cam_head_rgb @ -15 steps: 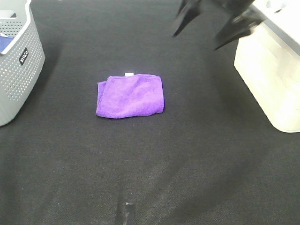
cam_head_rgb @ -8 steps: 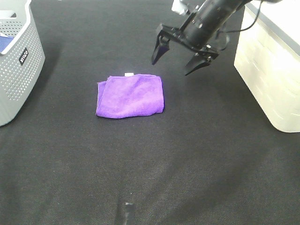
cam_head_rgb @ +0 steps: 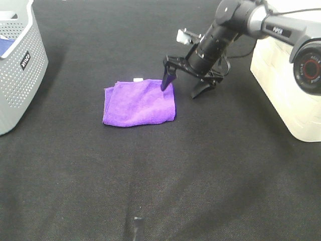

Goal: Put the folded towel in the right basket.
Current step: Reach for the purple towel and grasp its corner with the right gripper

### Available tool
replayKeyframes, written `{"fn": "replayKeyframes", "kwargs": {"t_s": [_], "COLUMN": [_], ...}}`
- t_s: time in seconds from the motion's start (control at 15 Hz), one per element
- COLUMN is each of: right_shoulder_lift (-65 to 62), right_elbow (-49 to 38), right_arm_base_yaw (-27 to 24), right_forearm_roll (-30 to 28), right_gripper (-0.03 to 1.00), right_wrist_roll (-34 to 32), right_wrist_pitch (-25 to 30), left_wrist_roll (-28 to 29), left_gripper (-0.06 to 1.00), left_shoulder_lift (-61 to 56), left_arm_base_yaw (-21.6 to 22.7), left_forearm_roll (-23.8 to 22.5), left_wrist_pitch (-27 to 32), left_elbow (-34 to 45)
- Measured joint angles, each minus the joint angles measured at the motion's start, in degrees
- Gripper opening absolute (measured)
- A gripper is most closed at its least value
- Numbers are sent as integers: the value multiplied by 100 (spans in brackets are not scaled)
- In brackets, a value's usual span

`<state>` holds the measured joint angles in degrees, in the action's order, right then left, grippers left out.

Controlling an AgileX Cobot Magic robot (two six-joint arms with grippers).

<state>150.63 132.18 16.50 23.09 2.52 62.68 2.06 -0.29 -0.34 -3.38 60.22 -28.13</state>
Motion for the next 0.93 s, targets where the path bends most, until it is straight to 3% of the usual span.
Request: {"fn": "replayKeyframes", "kwargs": {"t_s": [0.47, 0.67, 0.73, 0.87, 0.93], "right_shoulder_lift": [172, 338, 464, 527, 527], "right_elbow": [115, 183, 206, 229, 229], "right_arm_base_yaw": [11, 367, 791, 1054, 1054], "right_forearm_roll": [361, 602, 722, 751, 751], "right_gripper": [87, 83, 77, 62, 62], "right_wrist_roll": [0, 0, 6, 6, 6], "right_wrist_pitch": [-40, -235, -447, -630, -630], "left_wrist_roll": [0, 0, 0, 0, 0], "left_gripper": [99, 99, 99, 99, 99], "left_shoulder_lift": [0, 0, 0, 0, 0], "left_arm_base_yaw": [0, 0, 0, 0, 0], "left_forearm_roll": [0, 0, 0, 0, 0], "left_wrist_pitch": [0, 0, 0, 0, 0], "left_elbow": [0, 0, 0, 0, 0]}}
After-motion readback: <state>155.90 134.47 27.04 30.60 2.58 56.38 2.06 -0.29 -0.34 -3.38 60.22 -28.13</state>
